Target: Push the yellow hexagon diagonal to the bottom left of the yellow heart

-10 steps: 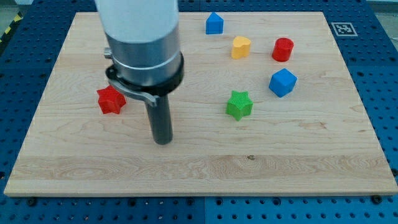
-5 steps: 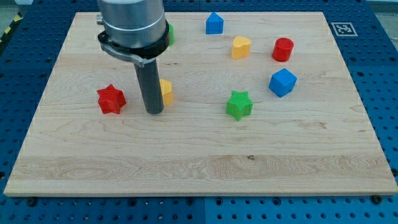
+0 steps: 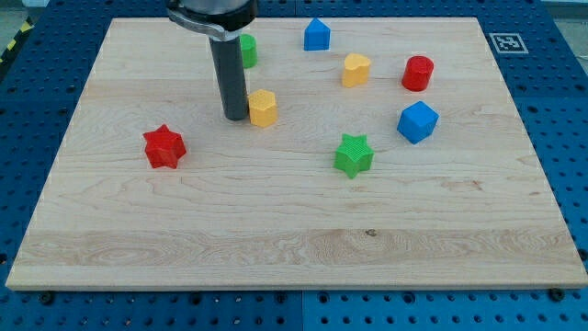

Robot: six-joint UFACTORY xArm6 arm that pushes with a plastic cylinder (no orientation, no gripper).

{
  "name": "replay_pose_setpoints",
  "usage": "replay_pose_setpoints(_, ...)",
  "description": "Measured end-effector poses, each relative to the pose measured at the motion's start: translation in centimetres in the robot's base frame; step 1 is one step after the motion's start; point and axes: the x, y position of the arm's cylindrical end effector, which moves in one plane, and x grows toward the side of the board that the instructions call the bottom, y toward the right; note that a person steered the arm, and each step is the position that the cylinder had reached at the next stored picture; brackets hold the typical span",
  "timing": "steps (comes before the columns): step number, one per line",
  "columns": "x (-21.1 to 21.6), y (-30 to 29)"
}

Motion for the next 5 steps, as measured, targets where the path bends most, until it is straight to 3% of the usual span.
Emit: replay_pose_setpoints(5, -0.2, 3.0)
